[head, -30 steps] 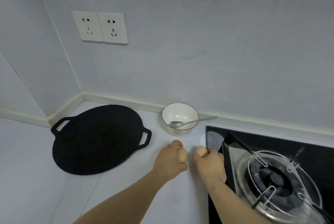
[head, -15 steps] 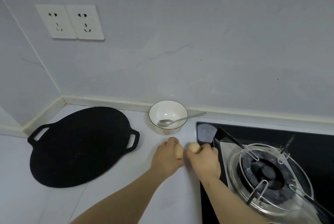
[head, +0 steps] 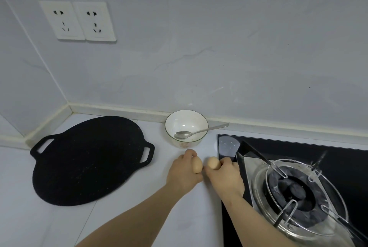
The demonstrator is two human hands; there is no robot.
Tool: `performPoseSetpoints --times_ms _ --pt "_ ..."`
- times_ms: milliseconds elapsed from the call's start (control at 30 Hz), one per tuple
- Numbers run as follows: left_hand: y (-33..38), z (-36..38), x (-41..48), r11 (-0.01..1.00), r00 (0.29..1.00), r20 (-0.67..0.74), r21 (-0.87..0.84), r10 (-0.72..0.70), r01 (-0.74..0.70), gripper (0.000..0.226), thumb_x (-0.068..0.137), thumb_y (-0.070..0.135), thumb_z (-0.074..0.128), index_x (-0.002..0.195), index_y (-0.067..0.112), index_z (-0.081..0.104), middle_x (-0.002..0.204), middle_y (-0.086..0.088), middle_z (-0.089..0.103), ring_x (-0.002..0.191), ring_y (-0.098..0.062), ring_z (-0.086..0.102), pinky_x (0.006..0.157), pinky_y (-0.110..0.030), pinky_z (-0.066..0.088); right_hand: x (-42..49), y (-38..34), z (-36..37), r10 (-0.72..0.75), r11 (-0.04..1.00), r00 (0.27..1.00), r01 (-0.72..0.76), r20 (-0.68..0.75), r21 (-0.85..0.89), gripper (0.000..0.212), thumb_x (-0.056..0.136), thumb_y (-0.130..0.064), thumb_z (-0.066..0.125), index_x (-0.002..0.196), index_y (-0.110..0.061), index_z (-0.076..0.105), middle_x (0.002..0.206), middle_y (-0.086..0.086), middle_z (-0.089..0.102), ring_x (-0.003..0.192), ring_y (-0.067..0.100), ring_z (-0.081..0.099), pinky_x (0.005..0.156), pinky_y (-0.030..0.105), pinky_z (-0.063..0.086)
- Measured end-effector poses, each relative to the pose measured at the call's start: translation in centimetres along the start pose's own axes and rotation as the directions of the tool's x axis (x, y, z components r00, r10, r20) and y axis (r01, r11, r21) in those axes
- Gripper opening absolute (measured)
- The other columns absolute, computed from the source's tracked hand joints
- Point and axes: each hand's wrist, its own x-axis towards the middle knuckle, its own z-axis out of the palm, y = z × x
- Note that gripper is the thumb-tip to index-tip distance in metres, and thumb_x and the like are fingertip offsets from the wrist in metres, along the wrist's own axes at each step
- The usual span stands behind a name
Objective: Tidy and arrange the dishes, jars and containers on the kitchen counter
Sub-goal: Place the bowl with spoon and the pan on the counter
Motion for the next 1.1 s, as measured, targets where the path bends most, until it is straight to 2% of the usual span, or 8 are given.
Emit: performPoseSetpoints --times_ms 367,700,833,967,1100 --pt "-0.3 0.24 0.07 1.0 1.0 -0.019 0.023 0.006 -0.006 0.051 0.074 0.019 0.063 0.121 0.02 0.043 0.113 0.001 0.055 0.108 -0.022 0.05 0.083 -0.029 0.041 0.2 0.04 -0.07 0.002 1.0 0.999 -0.002 0.035 -0.01 0.044 0.082 -0.044 0.058 0.114 -0.016 0.047 0.1 0.0 0.039 0.085 0.024 0.053 0.069 0.029 0.038" --pt "0.01 0.21 0.2 0.999 1.0 -0.026 0.051 -0.002 0.003 0.053 0.075 0.021 0.063 0.124 0.021 0.041 0.117 -0.001 0.054 0.11 -0.022 0.049 0.085 -0.029 0.041 0.32 0.1 -0.38 0.01 1.0 0.995 -0.011 0.097 0.003 0.041 0.079 -0.043 0.057 0.112 -0.021 0.048 0.101 -0.002 0.04 0.088 0.023 0.054 0.073 0.031 0.04" --pt "-0.11 0.38 0.33 0.998 1.0 -0.022 0.055 -0.007 0.008 0.056 0.077 0.025 0.063 0.128 0.022 0.039 0.122 -0.001 0.053 0.115 -0.022 0.048 0.091 -0.03 0.041 0.34 0.15 -0.51 0.011 0.999 0.996 -0.014 0.089 0.032 0.037 0.082 -0.043 0.052 0.111 -0.021 0.051 0.104 -0.002 0.043 0.09 0.023 0.056 0.072 0.031 0.04" --pt "-0.4 0.08 0.31 1.0 1.0 0.007 -0.026 -0.013 0.013 0.065 0.078 0.025 0.067 0.135 0.023 0.035 0.127 -0.001 0.048 0.119 -0.021 0.046 0.095 -0.029 0.039 0.39 0.32 -0.47 0.008 0.999 0.996 -0.012 0.088 0.047 0.034 0.083 -0.044 0.051 0.106 -0.018 0.051 0.106 0.0 0.046 0.088 0.023 0.056 0.073 0.032 0.042" --pt "-0.9 -0.43 0.16 0.986 0.998 0.06 -0.168 -0.003 0.013 0.07 0.074 0.017 0.072 0.135 0.021 0.036 0.127 -0.001 0.045 0.114 -0.019 0.05 0.095 -0.029 0.043 0.56 0.5 -0.29 0.016 0.999 0.997 -0.02 0.073 0.047 0.034 0.081 -0.045 0.053 0.1 -0.016 0.051 0.104 0.001 0.048 0.088 0.024 0.056 0.072 0.032 0.042"
